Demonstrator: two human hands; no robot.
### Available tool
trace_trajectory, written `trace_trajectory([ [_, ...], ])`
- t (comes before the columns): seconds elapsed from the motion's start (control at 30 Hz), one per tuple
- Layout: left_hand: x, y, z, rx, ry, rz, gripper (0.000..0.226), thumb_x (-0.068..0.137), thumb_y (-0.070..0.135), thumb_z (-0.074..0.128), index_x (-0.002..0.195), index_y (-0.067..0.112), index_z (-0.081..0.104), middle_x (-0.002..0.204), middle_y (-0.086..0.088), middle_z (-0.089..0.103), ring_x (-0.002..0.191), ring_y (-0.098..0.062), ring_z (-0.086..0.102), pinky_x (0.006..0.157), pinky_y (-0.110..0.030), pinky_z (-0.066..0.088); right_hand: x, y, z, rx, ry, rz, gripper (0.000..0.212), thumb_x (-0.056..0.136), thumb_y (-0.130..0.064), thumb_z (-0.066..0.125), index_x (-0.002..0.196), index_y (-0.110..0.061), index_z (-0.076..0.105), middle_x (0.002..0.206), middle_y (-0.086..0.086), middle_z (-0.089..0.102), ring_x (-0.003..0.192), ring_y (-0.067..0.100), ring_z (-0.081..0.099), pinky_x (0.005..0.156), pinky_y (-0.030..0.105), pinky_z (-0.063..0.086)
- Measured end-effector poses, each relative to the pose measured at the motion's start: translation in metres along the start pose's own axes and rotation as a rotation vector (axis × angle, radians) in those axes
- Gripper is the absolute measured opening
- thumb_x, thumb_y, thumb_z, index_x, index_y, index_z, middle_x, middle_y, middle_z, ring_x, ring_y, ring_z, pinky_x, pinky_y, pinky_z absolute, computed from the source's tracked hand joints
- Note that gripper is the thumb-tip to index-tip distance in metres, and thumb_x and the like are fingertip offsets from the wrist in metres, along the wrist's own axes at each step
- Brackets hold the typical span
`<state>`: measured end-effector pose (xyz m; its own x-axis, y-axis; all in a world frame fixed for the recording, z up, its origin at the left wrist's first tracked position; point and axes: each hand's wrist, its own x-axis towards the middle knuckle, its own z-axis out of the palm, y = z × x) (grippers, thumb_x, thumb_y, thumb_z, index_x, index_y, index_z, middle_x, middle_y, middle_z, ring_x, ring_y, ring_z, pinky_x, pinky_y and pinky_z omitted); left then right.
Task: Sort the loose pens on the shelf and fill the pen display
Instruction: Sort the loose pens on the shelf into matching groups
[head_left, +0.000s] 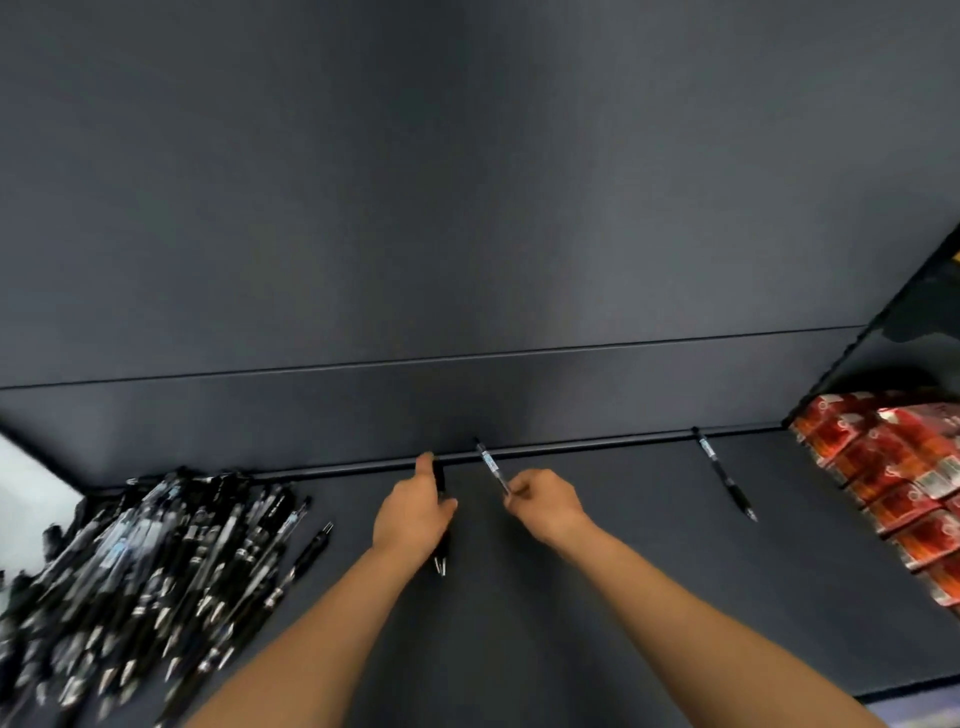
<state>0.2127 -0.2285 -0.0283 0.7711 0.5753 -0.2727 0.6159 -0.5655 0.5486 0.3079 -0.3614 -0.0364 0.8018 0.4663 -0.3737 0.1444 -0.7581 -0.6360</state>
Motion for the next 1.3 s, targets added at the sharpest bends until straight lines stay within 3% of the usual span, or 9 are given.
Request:
trace_trajectory([
  [0.07,0.003,0.002,0.006,0.166,0.048,0.034,0.059,0.093,0.024,0.048,0.145,0.018,0.018,0.105,-0.011,0.063,0.095,-0.029,0.062,0.071,-0.035,0.049,0.004,0.005,-0.003,0.021,-0.033,-0.029,0.003,0.090,-0.020,0.059,0.087,-0.021,0.059,0.093,0.003,0.062,0.070,0.019,0.055,0.070,0.027,0.046],
  [0.17,0.007,0.007,0.014,0.336,0.077,0.052,0.058,0.096,0.028,0.042,0.146,0.020,0.015,0.105,-0.009,0.063,0.094,-0.028,0.063,0.069,-0.034,0.046,0.010,0.014,-0.008,0.025,-0.067,-0.031,0.013,0.089,-0.019,0.060,0.079,-0.023,0.054,0.086,0.003,0.059,0.057,0.012,0.047,0.068,0.027,0.045],
  [0.3,0.014,0.008,0.019,0.435,0.042,0.051,0.048,0.097,0.033,0.042,0.140,0.021,0.025,0.112,-0.007,0.060,0.096,-0.028,0.063,0.066,-0.033,0.043,0.015,0.020,-0.013,0.024,-0.079,-0.025,0.006,0.089,-0.018,0.060,0.084,-0.019,0.057,0.083,0.005,0.060,0.064,0.021,0.056,0.067,0.029,0.051],
  [0.5,0.009,-0.002,0.028,0.338,0.016,0.045,0.045,0.096,0.031,0.044,0.137,0.023,0.030,0.120,-0.008,0.039,0.098,-0.028,0.058,0.066,-0.036,0.045,0.015,0.022,-0.010,-0.040,-0.069,-0.019,0.004,0.088,-0.020,0.061,0.091,-0.017,0.062,0.082,0.003,0.063,0.074,0.022,0.065,0.066,0.020,0.044],
  [0.67,0.010,0.009,0.030,0.352,0.034,0.065,0.045,0.098,0.039,0.040,0.139,0.026,0.027,0.125,-0.006,0.042,0.101,-0.027,0.058,0.067,-0.035,0.043,0.010,0.022,-0.017,-0.089,-0.045,-0.010,0.007,0.088,-0.024,0.061,0.084,-0.024,0.055,0.094,0.008,0.067,0.086,0.028,0.066,0.078,0.033,0.054],
  [0.73,0.021,0.022,0.023,0.393,0.020,0.244,0.045,0.097,0.042,0.038,0.138,0.026,0.029,0.127,-0.004,0.043,0.107,-0.025,0.055,0.071,-0.036,0.045,-0.003,0.021,-0.028,-0.073,0.114,0.063,0.005,0.089,-0.024,0.060,0.093,-0.022,0.058,0.098,0.008,0.066,0.092,0.029,0.064,0.081,0.036,0.054],
  [0.83,0.024,0.037,0.022,0.413,0.058,0.352,0.038,0.097,0.040,0.038,0.132,0.023,0.038,0.125,-0.002,0.048,0.112,-0.022,0.049,0.081,-0.036,0.046,-0.002,0.029,-0.038,-0.123,0.166,0.062,0.023,0.091,-0.024,0.058,0.113,-0.017,0.056,0.106,0.009,0.065,0.099,0.031,0.062,0.083,0.036,0.052],
  [1.07,0.024,0.060,0.032,0.478,0.055,0.522,0.027,0.096,0.034,0.039,0.116,0.021,0.051,0.117,0.001,0.052,0.110,-0.021,0.048,0.089,-0.033,0.038,-0.007,0.056,-0.069,-0.249,0.302,0.157,0.017,0.092,-0.020,0.050,0.107,-0.012,0.053,0.102,0.011,0.063,0.093,0.034,0.061,0.067,0.030,0.042],
  [1.3,0.023,0.119,0.064,0.460,0.039,0.578,0.024,0.095,0.033,0.041,0.111,0.023,0.055,0.115,0.004,0.054,0.109,-0.019,0.048,0.090,-0.033,0.038,0.002,0.124,-0.135,-0.387,0.397,0.256,0.023,0.092,-0.015,0.048,0.111,-0.005,0.054,0.110,0.014,0.059,0.098,0.036,0.061,0.066,0.031,0.041],
])
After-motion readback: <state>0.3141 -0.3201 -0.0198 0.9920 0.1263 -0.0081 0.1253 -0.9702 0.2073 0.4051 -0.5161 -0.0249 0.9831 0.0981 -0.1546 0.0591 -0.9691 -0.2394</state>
